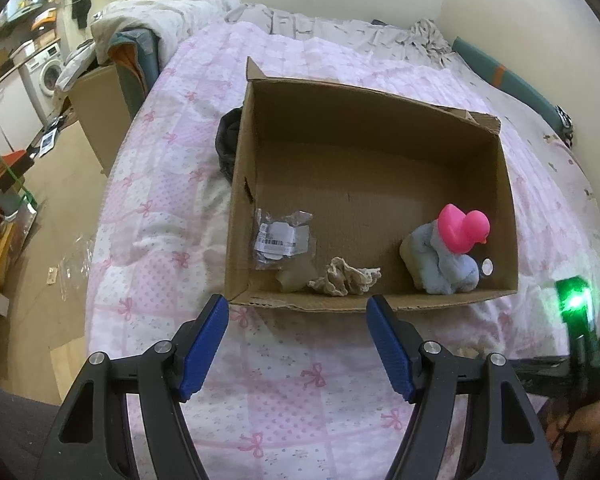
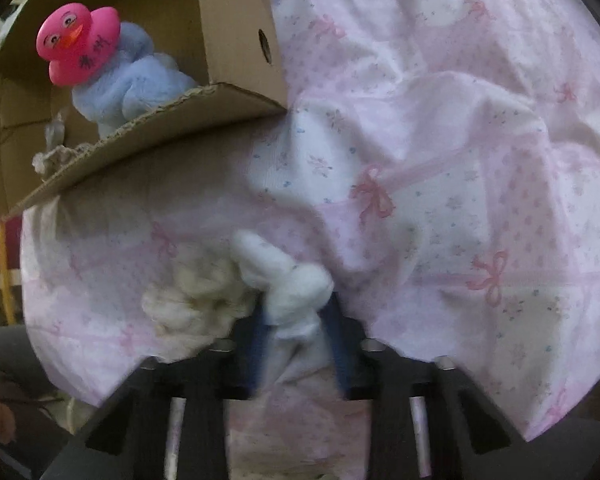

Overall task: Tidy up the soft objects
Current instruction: 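Grasp the white cloth item with the right gripper, then grasp the cream scrunchie with the left gripper while the right gripper holds the white cloth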

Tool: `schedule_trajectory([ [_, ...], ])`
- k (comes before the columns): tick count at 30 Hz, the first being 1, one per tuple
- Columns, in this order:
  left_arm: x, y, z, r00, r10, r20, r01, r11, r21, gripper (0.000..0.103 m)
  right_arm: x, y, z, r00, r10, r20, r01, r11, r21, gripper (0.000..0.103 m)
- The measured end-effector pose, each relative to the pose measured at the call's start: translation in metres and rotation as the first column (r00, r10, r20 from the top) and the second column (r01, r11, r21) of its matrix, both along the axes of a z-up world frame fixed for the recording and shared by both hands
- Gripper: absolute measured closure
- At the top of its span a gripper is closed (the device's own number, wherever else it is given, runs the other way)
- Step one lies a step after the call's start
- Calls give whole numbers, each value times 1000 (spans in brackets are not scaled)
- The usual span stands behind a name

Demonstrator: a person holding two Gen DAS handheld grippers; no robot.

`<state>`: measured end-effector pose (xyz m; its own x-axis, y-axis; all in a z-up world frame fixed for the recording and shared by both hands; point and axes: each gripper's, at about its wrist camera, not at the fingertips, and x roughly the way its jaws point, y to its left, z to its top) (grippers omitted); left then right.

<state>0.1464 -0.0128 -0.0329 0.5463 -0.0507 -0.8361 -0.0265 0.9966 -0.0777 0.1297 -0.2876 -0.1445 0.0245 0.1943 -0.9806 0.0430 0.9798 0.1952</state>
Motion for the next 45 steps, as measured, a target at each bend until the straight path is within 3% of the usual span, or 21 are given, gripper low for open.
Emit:
schedule_trajectory([
  [6,-2,-10,-12,999,-31,-29,32,999,37,34,-8,-22,18,995,-73,70,72,997,15,79],
  [10,-4,-22,-20,996,-59,-61,61,997,40,34,-15,-40,44,977,-138,164,123,988,97,79],
  [13,-6,-40,-27,991,-90,-94,92,995,24,34,-20,-49,57,962,-171,212,152,983,104,79],
  [19,-10,-80,-55,964,-156,-215,146,987,-62,34,-16,-65,68,943,-235,234,190,962,198,79],
  [23,-8,-118,-83,923,-212,-322,192,977,-95,34,-14,-63,68,942,-249,224,212,961,176,79],
  [27,-4,-148,-93,902,-258,-345,238,966,-99,34,-9,-70,61,938,-285,196,247,948,198,79],
  [31,4,-164,-96,897,-263,-356,233,964,-126,34,-8,-67,60,941,-277,194,236,949,207,79],
  [35,12,-176,-108,876,-265,-402,235,964,-124,35,-8,-68,58,940,-284,191,241,946,218,79],
  [37,13,-183,-114,868,-276,-414,259,961,-98,45,-8,-71,58,937,-294,188,249,941,228,79],
  [38,12,-186,-116,867,-276,-414,270,960,-74,61,-8,-71,58,937,-296,188,251,940,231,79],
  [39,12,-189,-116,866,-279,-415,284,958,-52,68,-8,-71,58,937,-296,187,251,940,233,79],
  [45,8,-186,-113,873,-276,-403,298,954,-7,87,-8,-68,59,942,-277,190,232,946,228,79],
])
